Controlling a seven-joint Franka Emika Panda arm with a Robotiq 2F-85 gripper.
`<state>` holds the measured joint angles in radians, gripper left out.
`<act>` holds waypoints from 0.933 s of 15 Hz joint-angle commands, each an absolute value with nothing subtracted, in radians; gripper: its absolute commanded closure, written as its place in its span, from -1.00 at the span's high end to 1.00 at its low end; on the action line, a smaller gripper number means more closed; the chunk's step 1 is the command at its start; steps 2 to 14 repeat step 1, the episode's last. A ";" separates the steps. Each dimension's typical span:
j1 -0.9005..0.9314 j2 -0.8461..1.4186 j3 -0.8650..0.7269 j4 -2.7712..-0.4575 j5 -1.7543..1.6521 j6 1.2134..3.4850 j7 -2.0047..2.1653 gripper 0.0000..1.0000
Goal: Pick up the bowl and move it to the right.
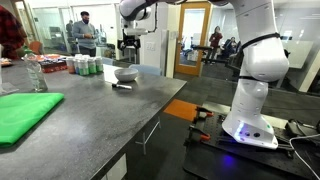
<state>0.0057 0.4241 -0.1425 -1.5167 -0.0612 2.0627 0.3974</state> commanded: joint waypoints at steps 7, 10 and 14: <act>0.007 0.426 -0.137 -1.488 -0.093 2.022 0.393 1.00; 0.007 0.426 -0.137 -1.488 -0.093 2.022 0.393 1.00; 0.007 0.426 -0.137 -1.488 -0.093 2.022 0.393 1.00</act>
